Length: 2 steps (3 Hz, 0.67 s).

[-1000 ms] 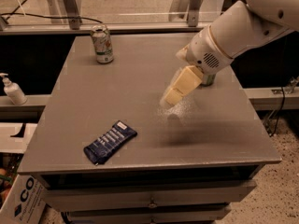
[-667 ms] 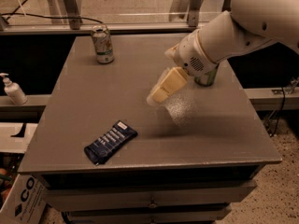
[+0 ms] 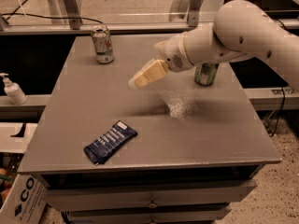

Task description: Knock 7up can over

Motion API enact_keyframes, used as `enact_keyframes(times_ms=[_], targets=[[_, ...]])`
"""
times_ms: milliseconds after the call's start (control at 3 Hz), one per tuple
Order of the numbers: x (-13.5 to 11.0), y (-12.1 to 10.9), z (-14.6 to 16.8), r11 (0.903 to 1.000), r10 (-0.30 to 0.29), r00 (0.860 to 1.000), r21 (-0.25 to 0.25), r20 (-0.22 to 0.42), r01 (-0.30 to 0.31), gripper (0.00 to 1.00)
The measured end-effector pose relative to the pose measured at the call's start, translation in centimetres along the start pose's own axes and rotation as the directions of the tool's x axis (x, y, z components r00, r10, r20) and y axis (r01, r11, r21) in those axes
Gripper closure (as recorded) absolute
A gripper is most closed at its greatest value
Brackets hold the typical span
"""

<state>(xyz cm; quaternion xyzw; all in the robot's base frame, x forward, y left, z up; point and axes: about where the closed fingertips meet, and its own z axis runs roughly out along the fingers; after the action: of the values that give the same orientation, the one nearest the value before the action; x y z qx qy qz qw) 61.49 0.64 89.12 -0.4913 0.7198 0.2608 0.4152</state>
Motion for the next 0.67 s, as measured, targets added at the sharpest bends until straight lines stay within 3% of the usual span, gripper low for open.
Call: enact_keyframes(times_ms=[333, 667], targets=[[-2.0, -1.3, 2.5, 0.9983, 0.057, 0.994, 0.002, 0.098, -0.058, 0.0], [-5.1, -2.1, 5.3, 0.9938, 0.111, 0.973, -0.015, 0.203, -0.11, 0.0]])
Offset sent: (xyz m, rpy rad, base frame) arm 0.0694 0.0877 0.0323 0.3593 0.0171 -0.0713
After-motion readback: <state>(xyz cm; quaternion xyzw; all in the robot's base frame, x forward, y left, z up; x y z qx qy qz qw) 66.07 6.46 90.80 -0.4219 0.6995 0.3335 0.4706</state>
